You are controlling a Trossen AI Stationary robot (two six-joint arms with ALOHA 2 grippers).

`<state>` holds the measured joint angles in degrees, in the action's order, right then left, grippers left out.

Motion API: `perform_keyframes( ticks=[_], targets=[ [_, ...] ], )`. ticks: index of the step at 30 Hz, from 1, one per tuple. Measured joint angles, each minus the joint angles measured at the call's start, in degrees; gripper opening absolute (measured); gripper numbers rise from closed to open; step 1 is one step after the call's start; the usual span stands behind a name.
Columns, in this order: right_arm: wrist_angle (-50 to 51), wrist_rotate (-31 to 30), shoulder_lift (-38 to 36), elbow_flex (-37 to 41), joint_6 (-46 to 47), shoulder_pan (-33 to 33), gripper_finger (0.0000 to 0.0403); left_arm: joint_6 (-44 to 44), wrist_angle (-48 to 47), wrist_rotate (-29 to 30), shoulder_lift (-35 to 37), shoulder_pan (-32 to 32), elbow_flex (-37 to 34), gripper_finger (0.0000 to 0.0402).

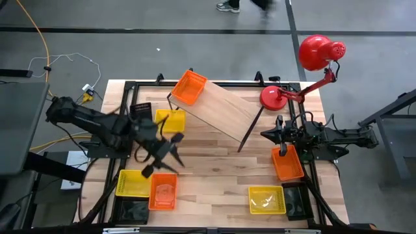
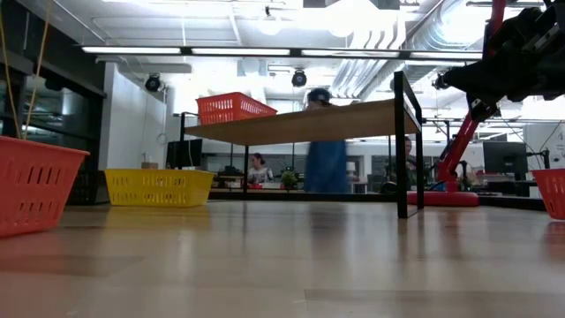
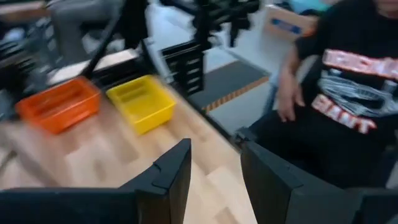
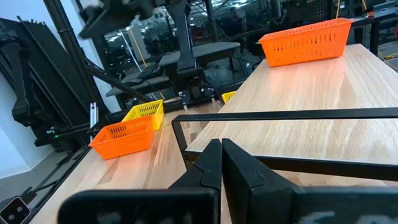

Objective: Stack baskets on shelf by color
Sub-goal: Stack the left orange bin on top of the orange bin on the shelf

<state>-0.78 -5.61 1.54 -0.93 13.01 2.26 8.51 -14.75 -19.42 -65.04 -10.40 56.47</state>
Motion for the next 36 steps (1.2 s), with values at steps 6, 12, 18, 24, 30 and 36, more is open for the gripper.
perform_keyframes(
  ticks=[6,12,18,24,30,36],
  targets=[
    [0.0,0.0,0.0,0.0,0.0,0.0,0.0,3.1,14.6,-12.3,0.0,-5.3,-9.7,0.0126],
    [0.0,0.0,0.0,0.0,0.0,0.0,0.0,2.8,21.2,-30.6,-0.3,-7.2,-14.1,0.0126],
    [0.0,0.0,0.0,0.0,0.0,0.0,0.0,2.6,21.5,-31.2,-0.3,-9.3,-14.5,0.0126],
    [0.0,0.0,0.0,0.0,0.0,0.0,0.0,2.2,21.5,-29.4,-0.3,-9.7,-14.5,0.0126],
    [0.0,0.0,0.0,0.0,0.0,0.0,0.0,-10.1,17.9,-2.7,-0.3,-9.7,-14.5,0.0126],
    [0.0,0.0,0.0,0.0,0.0,0.0,0.0,-23.3,-1.8,14.4,-0.3,-9.8,-14.5,0.0126]
  ],
)
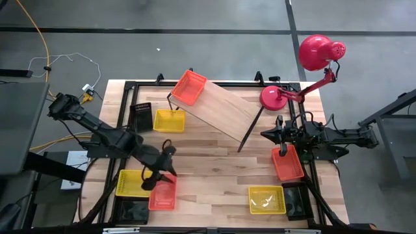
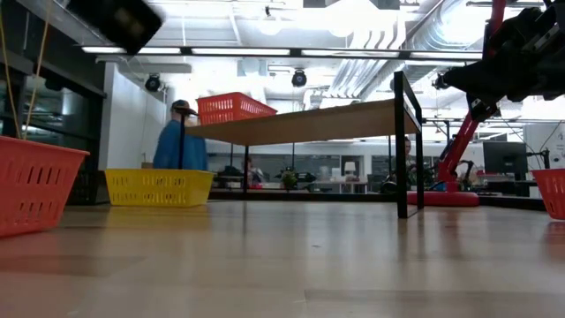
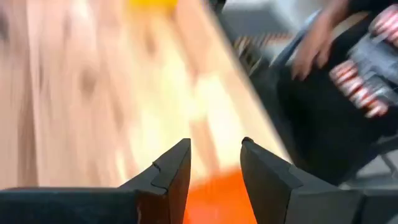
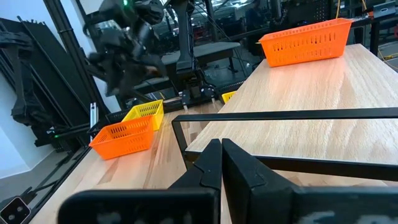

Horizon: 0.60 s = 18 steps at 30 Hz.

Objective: Stack baskets on shelf by color
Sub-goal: Stack the left orange bin on top of the orange bin on the shelf

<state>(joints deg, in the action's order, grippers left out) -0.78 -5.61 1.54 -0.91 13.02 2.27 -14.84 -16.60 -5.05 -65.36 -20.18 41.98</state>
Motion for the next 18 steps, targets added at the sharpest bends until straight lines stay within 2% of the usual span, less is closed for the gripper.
perform_keyframes(
  ticks=[4,10,18],
  targets=[
    [0.0,0.0,0.0,0.0,0.0,0.0,0.0,-6.0,-6.5,3.9,-1.6,-0.8,0.0,0.0126],
    [0.0,0.0,0.0,0.0,0.0,0.0,0.0,-10.5,-6.9,4.5,-5.0,-2.9,0.0,0.0126],
    [0.0,0.0,0.0,0.0,0.0,0.0,0.0,-14.0,-10.9,8.3,-11.6,-3.5,0.0,0.0126]
  ],
)
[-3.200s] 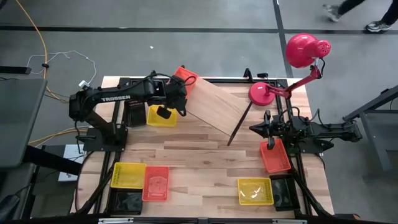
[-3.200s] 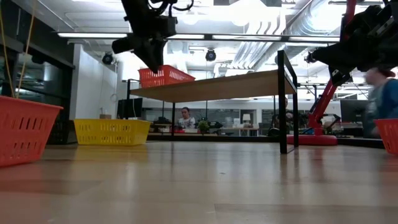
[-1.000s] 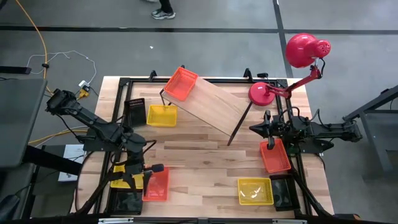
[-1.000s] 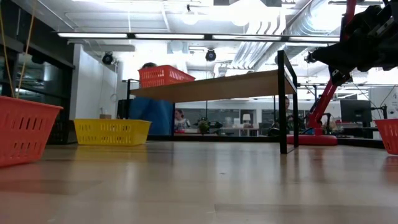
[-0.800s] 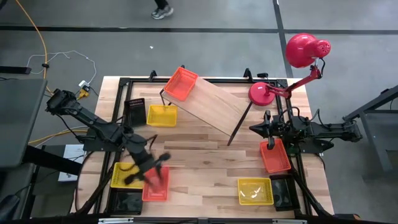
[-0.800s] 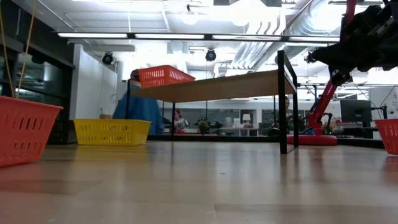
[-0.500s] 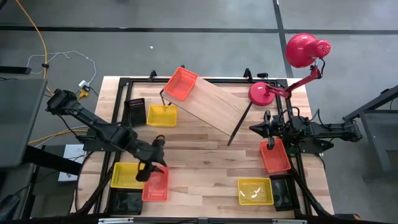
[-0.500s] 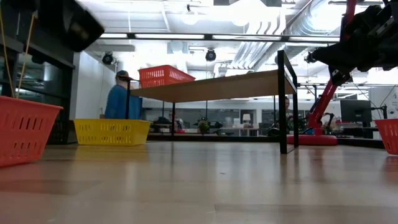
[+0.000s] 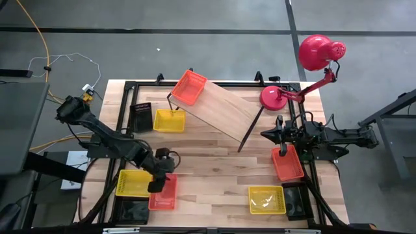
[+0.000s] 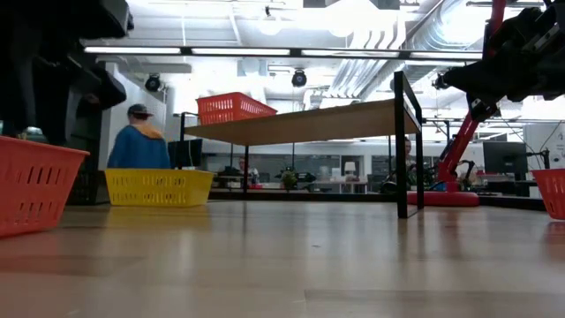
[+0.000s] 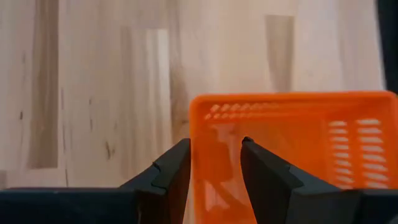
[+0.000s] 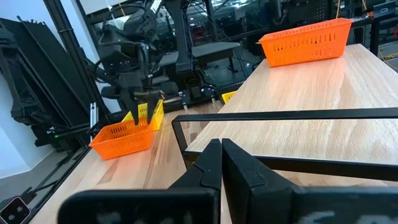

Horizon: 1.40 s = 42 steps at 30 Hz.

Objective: Stack baskets on shelf by color
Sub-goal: Stack the left orange bin on top of the orange bin on the shelf

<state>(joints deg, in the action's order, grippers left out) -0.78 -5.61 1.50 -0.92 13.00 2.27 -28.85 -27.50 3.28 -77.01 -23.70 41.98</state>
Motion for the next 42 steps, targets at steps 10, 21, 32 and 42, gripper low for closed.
perform_keyframes(
  ticks=[10,21,32,42],
  targets=[
    [0.0,0.0,0.0,0.0,0.0,0.0,0.0,-2.6,-4.1,-0.6,-2.4,0.0,0.0,0.0126],
    [0.0,0.0,0.0,0.0,0.0,0.0,0.0,-5.5,-5.8,-3.4,-3.5,0.0,0.0,0.0126],
    [0.0,0.0,0.0,0.0,0.0,0.0,0.0,-5.7,-5.6,-6.9,-11.7,0.0,0.0,0.0126],
    [0.0,0.0,0.0,0.0,0.0,0.0,0.0,-9.6,-5.9,-4.3,-9.2,0.0,0.2,0.0009]
  ],
)
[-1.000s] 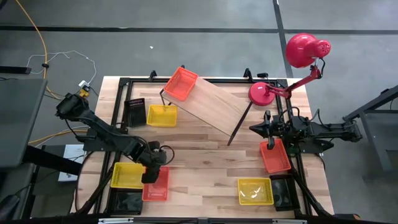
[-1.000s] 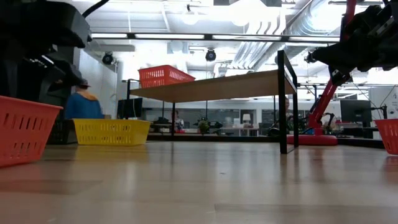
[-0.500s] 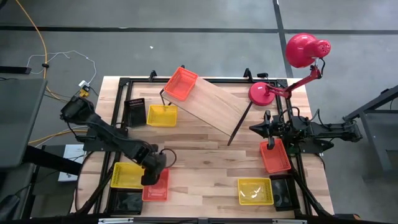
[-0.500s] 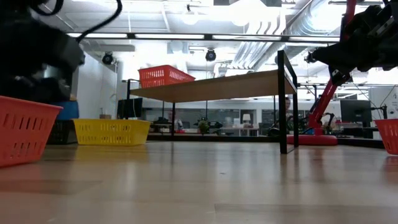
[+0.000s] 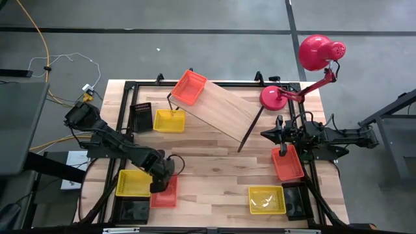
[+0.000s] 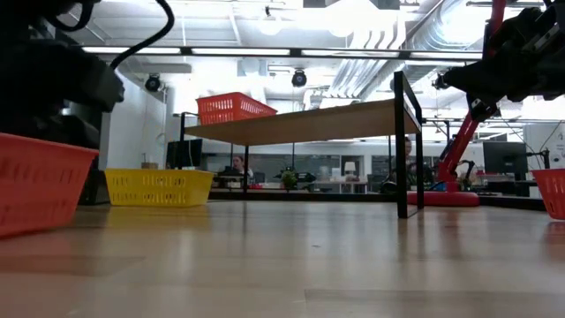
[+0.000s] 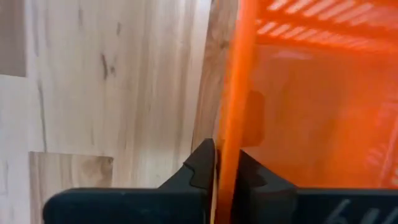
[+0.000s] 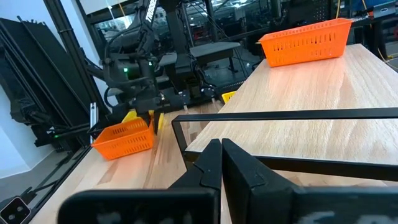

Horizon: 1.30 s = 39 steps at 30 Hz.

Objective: Stack baskets on shelf by color
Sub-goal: Stack the left orange bin on top of the orange bin on the shelf

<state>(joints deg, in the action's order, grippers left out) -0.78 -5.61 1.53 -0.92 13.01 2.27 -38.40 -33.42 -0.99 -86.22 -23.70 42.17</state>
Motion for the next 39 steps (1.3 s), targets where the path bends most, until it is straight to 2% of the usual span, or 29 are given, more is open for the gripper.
perform_keyframes(
  ticks=[8,13,16,22,28,33,39],
  targets=[
    [0.0,0.0,0.0,0.0,0.0,0.0,0.0,0.0,-1.5,4.9,6.6,0.0,3.4,0.0001],
    [0.0,0.0,0.0,0.0,0.0,0.0,0.0,3.8,-8.7,12.0,12.0,0.0,11.1,0.0],
    [0.0,0.0,0.0,0.0,0.0,0.0,0.0,9.3,-14.1,17.9,14.2,0.9,17.9,0.0],
    [0.0,0.0,0.0,0.0,0.0,0.0,0.0,28.6,-23.1,28.4,13.8,8.6,33.4,0.0],
    [0.0,0.0,0.0,0.0,0.0,0.0,0.0,50.6,-23.6,30.5,10.2,24.6,46.4,0.0],
    [0.0,0.0,0.0,0.0,0.0,0.0,0.0,66.2,-23.7,31.1,4.2,37.8,57.5,0.0],
    [0.0,0.0,0.0,0.0,0.0,0.0,0.0,87.3,-23.9,35.6,-3.4,46.4,68.5,0.0]
  ],
)
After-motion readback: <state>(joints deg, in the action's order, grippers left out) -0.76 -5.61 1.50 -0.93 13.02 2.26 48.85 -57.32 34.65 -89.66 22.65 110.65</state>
